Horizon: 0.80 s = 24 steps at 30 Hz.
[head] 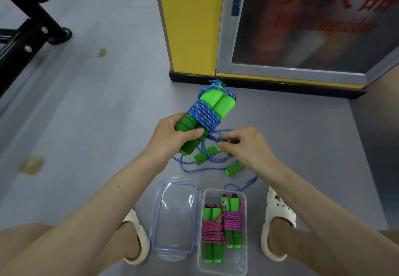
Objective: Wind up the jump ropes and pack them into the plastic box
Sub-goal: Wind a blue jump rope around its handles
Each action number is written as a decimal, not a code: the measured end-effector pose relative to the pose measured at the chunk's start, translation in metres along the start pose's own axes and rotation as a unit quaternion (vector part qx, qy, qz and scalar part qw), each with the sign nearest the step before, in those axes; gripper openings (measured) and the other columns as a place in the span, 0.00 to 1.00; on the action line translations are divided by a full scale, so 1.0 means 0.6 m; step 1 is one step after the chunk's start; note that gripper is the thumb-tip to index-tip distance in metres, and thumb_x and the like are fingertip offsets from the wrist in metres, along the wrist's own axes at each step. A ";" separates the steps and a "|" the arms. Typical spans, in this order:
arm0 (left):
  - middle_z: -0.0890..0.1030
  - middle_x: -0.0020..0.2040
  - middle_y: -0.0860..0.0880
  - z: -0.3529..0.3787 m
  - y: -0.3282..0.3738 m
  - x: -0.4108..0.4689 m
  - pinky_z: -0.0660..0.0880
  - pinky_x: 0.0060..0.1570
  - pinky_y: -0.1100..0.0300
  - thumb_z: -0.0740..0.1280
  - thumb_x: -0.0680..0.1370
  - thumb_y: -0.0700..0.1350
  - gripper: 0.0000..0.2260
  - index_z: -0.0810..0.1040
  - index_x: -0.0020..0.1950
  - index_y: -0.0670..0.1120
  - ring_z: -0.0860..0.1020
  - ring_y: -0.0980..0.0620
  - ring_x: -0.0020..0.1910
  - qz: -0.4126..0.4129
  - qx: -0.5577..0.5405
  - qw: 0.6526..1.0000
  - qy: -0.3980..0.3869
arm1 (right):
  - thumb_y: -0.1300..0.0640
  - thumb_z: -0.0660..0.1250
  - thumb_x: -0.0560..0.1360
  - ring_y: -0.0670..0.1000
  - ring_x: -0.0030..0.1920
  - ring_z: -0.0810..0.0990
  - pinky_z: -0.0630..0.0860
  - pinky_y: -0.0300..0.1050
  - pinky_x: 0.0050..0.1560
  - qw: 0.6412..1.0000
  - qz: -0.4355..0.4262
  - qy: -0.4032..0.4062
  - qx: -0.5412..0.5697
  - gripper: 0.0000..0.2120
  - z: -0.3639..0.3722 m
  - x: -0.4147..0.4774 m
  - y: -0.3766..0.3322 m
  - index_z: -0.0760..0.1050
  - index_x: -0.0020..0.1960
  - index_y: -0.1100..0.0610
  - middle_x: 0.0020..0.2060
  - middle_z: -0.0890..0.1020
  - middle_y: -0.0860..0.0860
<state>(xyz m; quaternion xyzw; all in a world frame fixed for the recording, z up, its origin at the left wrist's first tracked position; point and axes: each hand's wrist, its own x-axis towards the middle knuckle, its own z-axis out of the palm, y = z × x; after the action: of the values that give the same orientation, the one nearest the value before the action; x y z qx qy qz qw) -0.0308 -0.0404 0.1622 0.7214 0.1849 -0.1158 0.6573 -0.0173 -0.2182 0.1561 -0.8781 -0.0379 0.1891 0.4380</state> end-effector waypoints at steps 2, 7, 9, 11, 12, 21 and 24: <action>0.83 0.43 0.49 0.002 0.001 -0.001 0.76 0.33 0.66 0.74 0.71 0.38 0.14 0.80 0.55 0.48 0.81 0.56 0.37 0.013 -0.002 1.000 -0.003 | 0.57 0.68 0.76 0.45 0.31 0.74 0.70 0.34 0.33 0.998 0.023 0.057 0.011 0.06 0.005 0.001 0.000 0.84 0.46 0.55 0.31 0.80 0.49; 0.84 0.46 0.48 0.004 0.001 0.004 0.80 0.44 0.61 0.75 0.71 0.39 0.15 0.80 0.54 0.52 0.82 0.52 0.44 0.088 0.053 0.995 0.018 | 0.58 0.60 0.80 0.42 0.21 0.67 0.65 0.35 0.29 0.864 0.264 -0.075 0.421 0.12 -0.002 0.008 -0.017 0.79 0.44 0.61 0.26 0.75 0.48; 0.84 0.45 0.51 0.004 -0.003 0.006 0.80 0.48 0.55 0.75 0.71 0.41 0.16 0.80 0.56 0.54 0.82 0.50 0.45 0.108 0.098 0.988 0.042 | 0.58 0.58 0.81 0.42 0.19 0.63 0.62 0.34 0.24 0.879 0.240 -0.113 0.397 0.13 -0.002 0.006 -0.016 0.79 0.49 0.64 0.22 0.73 0.48; 0.83 0.44 0.53 0.003 -0.009 0.007 0.79 0.48 0.50 0.75 0.71 0.46 0.18 0.78 0.59 0.56 0.81 0.50 0.45 0.142 0.195 0.968 0.068 | 0.58 0.58 0.81 0.43 0.18 0.61 0.59 0.34 0.21 0.905 0.210 -0.110 0.353 0.14 -0.001 0.005 -0.016 0.77 0.55 0.68 0.21 0.72 0.49; 0.83 0.44 0.54 0.004 -0.011 0.005 0.78 0.48 0.50 0.75 0.71 0.48 0.19 0.77 0.61 0.57 0.80 0.50 0.45 0.155 0.245 0.954 0.078 | 0.58 0.59 0.80 0.43 0.18 0.60 0.57 0.35 0.21 0.916 0.201 -0.108 0.330 0.15 -0.001 0.006 -0.017 0.76 0.56 0.70 0.21 0.72 0.50; 0.80 0.46 0.51 0.019 -0.020 -0.007 0.66 0.35 0.57 0.68 0.75 0.56 0.18 0.71 0.63 0.55 0.78 0.46 0.43 0.215 0.478 0.837 0.156 | 0.57 0.65 0.78 0.44 0.24 0.68 0.66 0.34 0.28 0.963 0.145 -0.087 0.211 0.10 0.007 0.001 -0.023 0.81 0.44 0.62 0.26 0.76 0.50; 0.79 0.45 0.49 0.026 -0.033 -0.008 0.68 0.33 0.57 0.67 0.76 0.54 0.20 0.69 0.66 0.51 0.78 0.45 0.41 0.232 0.525 0.805 0.148 | 0.60 0.62 0.79 0.44 0.25 0.66 0.66 0.33 0.26 0.965 0.133 -0.083 0.209 0.11 0.015 0.002 -0.023 0.80 0.43 0.60 0.27 0.76 0.50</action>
<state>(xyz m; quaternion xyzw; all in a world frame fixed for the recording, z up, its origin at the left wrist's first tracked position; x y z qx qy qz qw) -0.0424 -0.0549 0.1446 0.9862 0.0174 0.0690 0.1497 -0.0182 -0.2028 0.1614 -0.7453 0.0837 0.3219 0.5779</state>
